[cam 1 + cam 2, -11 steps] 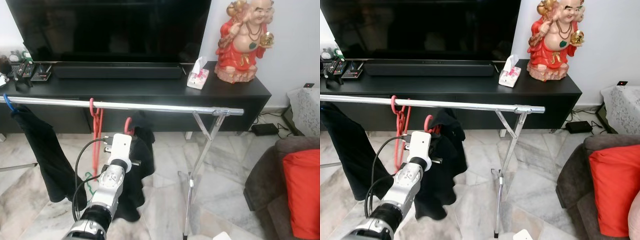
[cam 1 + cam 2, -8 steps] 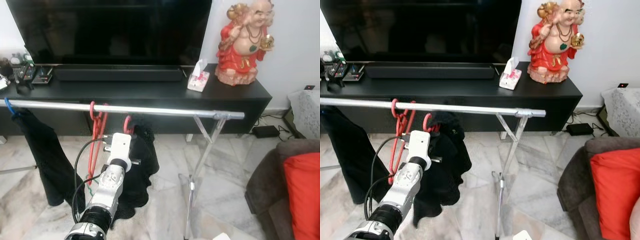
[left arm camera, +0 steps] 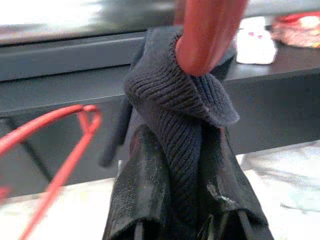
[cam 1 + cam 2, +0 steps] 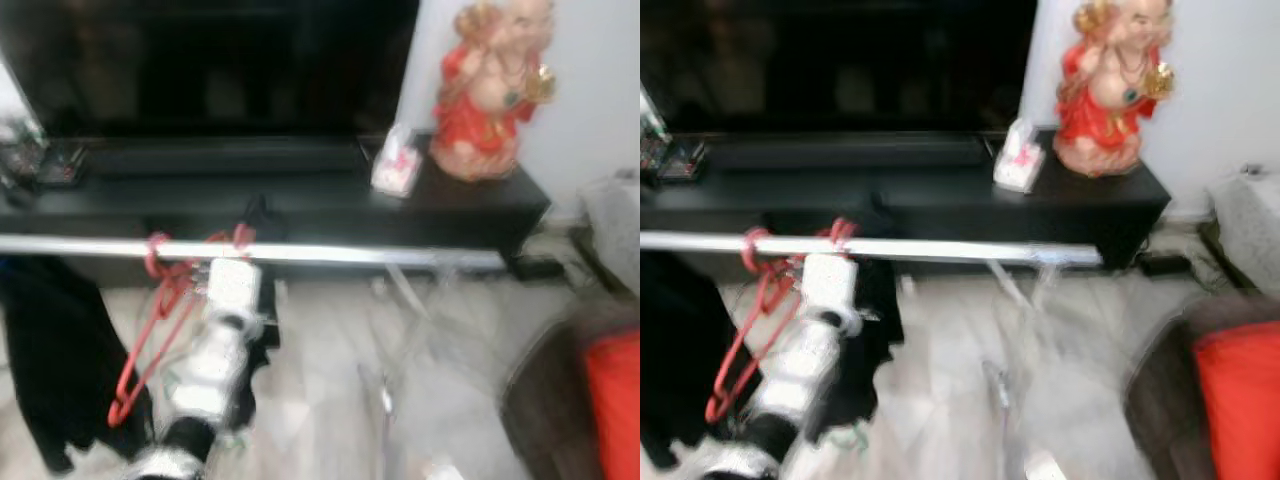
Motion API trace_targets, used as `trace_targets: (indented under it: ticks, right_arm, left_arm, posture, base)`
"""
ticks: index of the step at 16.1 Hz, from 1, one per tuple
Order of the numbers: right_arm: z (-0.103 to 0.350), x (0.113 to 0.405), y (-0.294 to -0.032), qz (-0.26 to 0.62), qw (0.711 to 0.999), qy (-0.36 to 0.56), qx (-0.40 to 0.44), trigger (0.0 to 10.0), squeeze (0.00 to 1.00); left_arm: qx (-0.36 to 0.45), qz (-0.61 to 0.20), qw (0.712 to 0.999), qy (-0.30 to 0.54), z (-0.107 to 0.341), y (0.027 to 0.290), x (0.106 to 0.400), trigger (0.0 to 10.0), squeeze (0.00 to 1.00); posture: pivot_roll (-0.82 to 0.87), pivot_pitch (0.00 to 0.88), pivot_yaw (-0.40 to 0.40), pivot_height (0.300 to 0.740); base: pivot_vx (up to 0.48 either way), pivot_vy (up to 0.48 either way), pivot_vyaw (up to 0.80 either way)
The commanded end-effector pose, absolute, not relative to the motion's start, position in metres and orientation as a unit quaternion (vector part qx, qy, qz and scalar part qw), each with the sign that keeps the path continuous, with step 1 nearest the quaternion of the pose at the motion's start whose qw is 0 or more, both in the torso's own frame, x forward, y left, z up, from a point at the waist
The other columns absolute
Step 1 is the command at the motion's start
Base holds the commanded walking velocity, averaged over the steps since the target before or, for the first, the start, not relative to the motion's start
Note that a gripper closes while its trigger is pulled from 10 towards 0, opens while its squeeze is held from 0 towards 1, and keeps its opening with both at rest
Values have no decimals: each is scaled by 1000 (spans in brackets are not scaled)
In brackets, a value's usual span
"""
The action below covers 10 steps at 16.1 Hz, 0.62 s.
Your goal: Hang hanger
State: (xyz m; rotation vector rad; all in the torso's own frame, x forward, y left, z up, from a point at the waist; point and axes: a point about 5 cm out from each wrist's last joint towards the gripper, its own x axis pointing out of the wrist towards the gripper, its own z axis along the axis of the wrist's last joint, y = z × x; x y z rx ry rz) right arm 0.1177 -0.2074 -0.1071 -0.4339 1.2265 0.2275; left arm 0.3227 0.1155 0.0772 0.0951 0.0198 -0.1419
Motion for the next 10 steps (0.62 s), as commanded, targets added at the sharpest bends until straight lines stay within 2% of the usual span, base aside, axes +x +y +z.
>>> trace_targets:
  ticks: [1,10]
  right_arm:
    - [-106,126,-201,111,798,558,-198,10000,0]
    - [-106,125,-200,115,796,560,-199,10000,0]
  left_arm:
    - [58,-63,996,-28,94,125,328,10000,0]
    - [73,-92,993,-31,90,120,312,10000,0]
  posture:
    - [-69,0,-47,740]
    - [-67,0,-46,740]
  base:
    - [0,0,0]
    - [0,0,0]
